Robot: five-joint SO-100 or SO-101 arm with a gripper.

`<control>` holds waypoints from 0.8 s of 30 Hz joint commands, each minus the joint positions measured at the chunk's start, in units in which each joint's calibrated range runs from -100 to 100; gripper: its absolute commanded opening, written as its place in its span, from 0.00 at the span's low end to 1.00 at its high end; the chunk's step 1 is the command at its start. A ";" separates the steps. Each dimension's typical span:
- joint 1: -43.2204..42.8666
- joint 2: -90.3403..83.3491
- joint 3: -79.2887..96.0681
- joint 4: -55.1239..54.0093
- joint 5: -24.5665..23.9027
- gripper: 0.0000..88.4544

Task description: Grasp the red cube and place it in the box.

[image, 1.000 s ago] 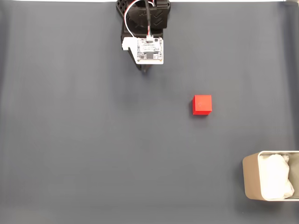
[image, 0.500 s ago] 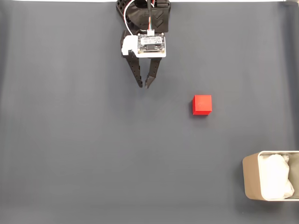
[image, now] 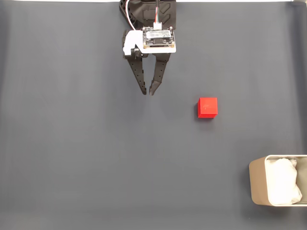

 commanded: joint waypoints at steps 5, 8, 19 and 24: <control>-5.46 12.25 -19.38 11.94 2.00 0.00; -7.74 14.76 -22.39 14.07 1.81 0.00; -14.91 18.32 -27.32 18.66 1.86 0.02; -18.18 19.96 -28.69 18.75 1.42 0.03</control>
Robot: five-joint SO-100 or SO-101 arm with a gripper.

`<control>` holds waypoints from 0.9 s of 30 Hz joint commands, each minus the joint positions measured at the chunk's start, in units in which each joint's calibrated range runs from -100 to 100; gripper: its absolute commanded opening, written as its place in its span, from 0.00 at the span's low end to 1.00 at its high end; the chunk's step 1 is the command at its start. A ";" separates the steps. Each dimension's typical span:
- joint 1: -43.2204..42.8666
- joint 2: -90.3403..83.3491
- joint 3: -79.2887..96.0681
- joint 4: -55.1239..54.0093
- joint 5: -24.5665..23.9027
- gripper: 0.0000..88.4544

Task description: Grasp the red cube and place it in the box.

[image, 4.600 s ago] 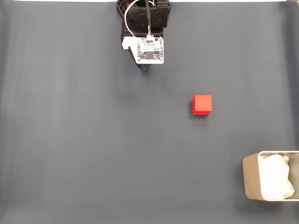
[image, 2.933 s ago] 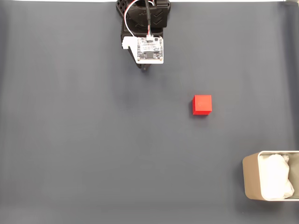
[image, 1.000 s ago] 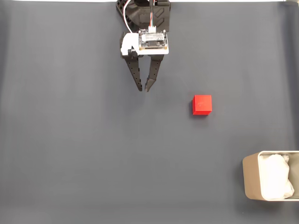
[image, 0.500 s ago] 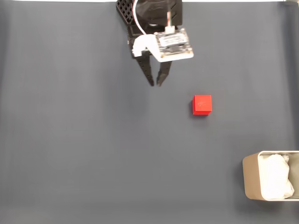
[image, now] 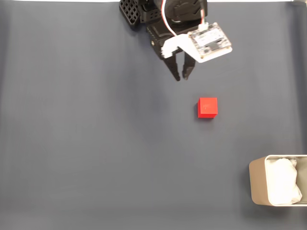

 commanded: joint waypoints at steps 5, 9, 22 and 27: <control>-5.22 3.46 -6.28 0.04 -1.32 0.05; -6.50 6.06 -8.20 -0.28 -2.05 0.05; -7.14 12.04 -9.57 -4.96 -1.12 0.22; -6.22 15.24 -8.84 -7.82 -0.54 0.26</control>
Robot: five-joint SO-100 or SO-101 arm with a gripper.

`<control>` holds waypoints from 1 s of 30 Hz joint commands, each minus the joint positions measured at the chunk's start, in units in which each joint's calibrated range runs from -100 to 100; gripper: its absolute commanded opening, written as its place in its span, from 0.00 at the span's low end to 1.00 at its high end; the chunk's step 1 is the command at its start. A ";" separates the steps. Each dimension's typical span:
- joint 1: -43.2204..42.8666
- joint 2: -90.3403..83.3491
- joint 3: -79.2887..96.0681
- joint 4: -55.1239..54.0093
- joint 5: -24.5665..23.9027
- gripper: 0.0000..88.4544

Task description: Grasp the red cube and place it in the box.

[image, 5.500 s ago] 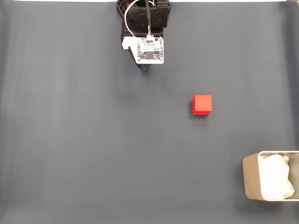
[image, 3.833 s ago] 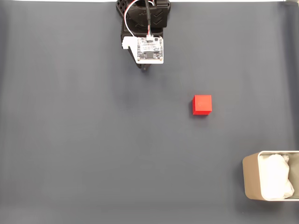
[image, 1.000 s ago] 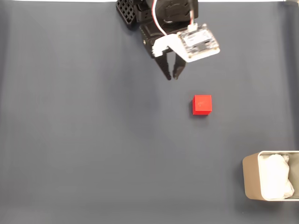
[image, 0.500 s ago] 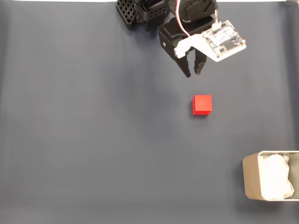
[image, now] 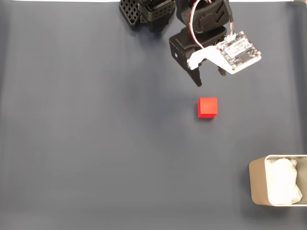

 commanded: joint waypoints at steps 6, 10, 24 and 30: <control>1.81 6.55 -1.69 -7.16 0.34 0.30; 2.31 8.37 -0.32 -9.95 0.68 0.33; 2.45 14.17 5.97 -16.99 0.15 0.40; 2.03 16.43 7.34 -19.45 -0.05 0.41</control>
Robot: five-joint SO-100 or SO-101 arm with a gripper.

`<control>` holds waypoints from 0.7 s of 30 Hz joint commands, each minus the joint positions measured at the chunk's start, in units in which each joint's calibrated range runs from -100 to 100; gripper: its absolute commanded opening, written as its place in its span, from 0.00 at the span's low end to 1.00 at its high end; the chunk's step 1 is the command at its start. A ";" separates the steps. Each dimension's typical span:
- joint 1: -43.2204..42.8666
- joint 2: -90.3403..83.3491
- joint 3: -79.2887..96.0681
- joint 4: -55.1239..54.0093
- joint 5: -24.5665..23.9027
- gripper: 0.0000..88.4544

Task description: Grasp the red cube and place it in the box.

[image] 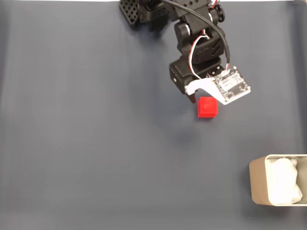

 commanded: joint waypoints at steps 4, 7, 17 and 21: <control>0.02 1.49 0.11 -3.02 -0.49 0.42; 0.24 2.53 0.11 -4.25 -0.29 0.43; 0.31 6.69 -0.44 -7.45 -0.24 0.43; 0.31 7.99 -0.53 -8.52 -0.29 0.43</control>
